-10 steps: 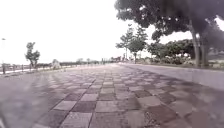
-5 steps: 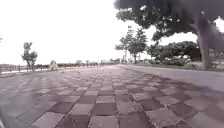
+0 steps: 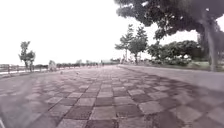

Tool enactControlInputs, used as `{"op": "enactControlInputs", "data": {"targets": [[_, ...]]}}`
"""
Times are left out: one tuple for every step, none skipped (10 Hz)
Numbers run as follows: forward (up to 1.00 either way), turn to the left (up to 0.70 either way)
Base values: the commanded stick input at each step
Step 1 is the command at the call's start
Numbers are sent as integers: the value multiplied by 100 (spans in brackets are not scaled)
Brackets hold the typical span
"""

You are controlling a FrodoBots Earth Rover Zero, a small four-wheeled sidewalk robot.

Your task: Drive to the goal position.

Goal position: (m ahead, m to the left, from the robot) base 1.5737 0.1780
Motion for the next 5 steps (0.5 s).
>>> {"op": "enactControlInputs", "data": {"targets": [[100,0],[100,0],[100,0],[100,0],[100,0]]}}
